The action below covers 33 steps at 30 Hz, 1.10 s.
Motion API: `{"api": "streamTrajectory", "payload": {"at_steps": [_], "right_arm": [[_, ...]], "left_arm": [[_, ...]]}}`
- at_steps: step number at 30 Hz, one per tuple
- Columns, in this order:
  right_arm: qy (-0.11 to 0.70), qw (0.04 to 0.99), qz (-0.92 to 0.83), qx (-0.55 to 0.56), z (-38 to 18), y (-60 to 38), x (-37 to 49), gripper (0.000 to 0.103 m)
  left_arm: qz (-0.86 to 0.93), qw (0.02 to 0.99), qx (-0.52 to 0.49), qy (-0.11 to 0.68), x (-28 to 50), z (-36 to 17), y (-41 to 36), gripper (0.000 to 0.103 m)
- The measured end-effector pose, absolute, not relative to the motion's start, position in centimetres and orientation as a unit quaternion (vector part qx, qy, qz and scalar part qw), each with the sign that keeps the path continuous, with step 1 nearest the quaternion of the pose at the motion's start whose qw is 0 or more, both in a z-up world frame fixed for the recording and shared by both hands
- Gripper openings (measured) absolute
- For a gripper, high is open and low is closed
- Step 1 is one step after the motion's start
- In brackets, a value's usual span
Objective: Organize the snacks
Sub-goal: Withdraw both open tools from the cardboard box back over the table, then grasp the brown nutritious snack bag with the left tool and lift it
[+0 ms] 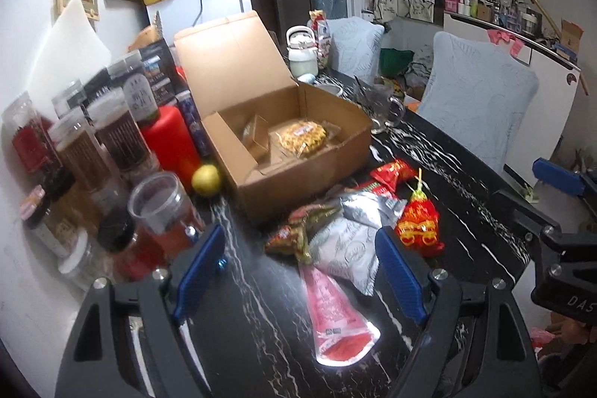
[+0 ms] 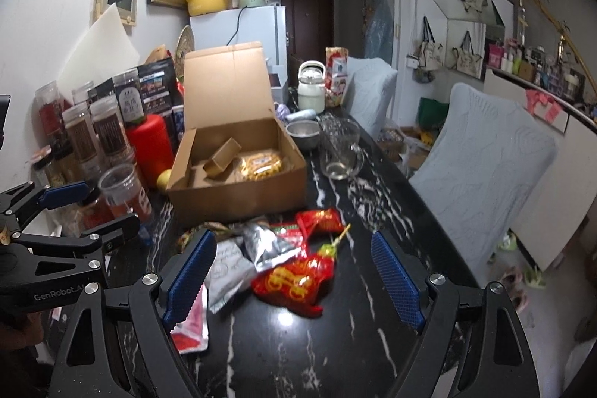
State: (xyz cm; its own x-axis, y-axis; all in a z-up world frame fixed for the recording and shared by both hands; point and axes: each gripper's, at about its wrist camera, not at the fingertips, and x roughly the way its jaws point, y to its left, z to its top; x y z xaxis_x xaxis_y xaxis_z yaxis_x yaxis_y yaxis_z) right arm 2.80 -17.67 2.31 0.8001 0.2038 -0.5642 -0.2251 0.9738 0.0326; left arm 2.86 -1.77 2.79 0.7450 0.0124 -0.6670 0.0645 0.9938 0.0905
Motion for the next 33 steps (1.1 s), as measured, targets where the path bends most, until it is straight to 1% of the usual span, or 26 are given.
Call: {"api": "streamTrajectory", "payload": {"at_steps": [16,22,33], "right_arm": [[0.355,0.926,0.122,0.018,-4.0,-18.6,2.7,0.086],[0.374,0.919,0.121,0.026,-5.8,-19.5,3.8,0.086],[0.390,0.912,0.119,0.031,-7.1,-19.7,7.7,0.086]], "left_arm": [[-0.083,0.913,0.045,0.397,3.6,-3.1,-2.5,0.083],[-0.092,0.910,0.029,0.404,5.9,-4.4,-2.2,0.083],[-0.056,0.908,0.029,0.414,11.7,-5.8,-0.5,0.083]]}}
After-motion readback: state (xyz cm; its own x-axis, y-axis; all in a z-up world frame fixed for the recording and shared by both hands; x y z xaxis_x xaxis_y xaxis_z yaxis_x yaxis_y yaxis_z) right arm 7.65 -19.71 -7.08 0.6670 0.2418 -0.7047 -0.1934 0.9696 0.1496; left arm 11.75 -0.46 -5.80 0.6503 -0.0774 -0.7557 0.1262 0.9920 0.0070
